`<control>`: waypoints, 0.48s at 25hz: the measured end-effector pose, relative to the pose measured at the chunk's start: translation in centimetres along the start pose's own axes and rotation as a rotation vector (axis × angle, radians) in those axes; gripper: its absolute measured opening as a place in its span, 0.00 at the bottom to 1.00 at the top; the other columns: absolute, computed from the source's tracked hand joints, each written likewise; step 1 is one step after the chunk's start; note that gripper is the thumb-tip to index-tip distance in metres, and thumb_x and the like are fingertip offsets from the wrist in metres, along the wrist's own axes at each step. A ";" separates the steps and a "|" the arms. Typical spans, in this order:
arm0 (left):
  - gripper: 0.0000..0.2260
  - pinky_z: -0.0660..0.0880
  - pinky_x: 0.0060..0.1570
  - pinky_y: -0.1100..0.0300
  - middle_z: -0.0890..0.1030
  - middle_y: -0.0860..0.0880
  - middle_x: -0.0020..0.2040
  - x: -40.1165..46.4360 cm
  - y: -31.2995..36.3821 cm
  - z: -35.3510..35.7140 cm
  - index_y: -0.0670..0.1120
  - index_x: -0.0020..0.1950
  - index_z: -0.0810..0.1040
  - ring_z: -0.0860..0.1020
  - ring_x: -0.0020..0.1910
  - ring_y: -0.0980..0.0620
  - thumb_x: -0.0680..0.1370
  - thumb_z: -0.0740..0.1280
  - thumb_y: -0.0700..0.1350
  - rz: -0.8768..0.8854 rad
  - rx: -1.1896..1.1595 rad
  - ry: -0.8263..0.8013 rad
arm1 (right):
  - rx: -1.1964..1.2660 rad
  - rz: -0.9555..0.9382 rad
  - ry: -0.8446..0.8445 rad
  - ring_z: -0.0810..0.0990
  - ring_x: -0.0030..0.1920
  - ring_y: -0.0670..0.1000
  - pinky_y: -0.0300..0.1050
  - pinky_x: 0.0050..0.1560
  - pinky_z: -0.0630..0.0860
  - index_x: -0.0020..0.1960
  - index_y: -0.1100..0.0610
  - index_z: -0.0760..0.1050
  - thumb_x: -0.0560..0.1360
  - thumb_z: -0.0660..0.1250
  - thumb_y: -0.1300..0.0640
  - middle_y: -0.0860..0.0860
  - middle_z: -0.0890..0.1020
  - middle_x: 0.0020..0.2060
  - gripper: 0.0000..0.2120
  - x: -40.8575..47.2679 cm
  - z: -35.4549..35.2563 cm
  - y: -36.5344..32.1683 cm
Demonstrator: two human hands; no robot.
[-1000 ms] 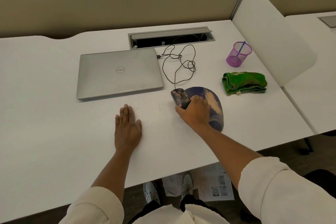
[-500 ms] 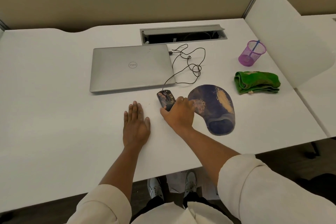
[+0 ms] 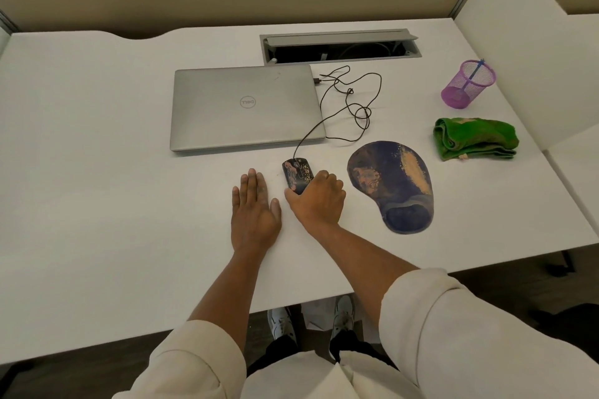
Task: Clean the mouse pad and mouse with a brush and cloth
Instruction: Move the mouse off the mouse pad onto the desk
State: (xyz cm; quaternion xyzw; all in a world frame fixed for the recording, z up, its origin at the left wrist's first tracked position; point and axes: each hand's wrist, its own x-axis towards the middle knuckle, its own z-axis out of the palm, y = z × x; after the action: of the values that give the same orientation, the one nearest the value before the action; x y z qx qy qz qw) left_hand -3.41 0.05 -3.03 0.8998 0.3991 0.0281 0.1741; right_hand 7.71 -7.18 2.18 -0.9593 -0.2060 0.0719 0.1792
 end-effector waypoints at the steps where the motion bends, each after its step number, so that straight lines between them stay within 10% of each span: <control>1: 0.31 0.39 0.81 0.52 0.42 0.45 0.84 0.0 0.0 0.0 0.42 0.83 0.42 0.40 0.83 0.49 0.85 0.52 0.52 0.000 -0.001 0.000 | 0.000 0.001 0.000 0.76 0.57 0.55 0.51 0.57 0.77 0.62 0.60 0.72 0.68 0.69 0.35 0.55 0.78 0.56 0.34 0.0 0.1 0.1; 12: 0.31 0.39 0.81 0.51 0.43 0.45 0.84 -0.1 0.1 0.0 0.42 0.83 0.43 0.41 0.83 0.49 0.85 0.53 0.52 -0.002 -0.014 0.004 | 0.004 -0.024 -0.046 0.74 0.59 0.56 0.51 0.55 0.76 0.65 0.59 0.69 0.67 0.69 0.34 0.55 0.76 0.58 0.37 -0.1 0.3 0.6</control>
State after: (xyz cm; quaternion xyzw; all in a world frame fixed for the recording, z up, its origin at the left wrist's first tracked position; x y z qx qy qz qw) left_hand -3.40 -0.03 -2.96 0.8981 0.4002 0.0325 0.1796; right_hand 7.75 -7.63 1.73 -0.9545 -0.2214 0.0924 0.1769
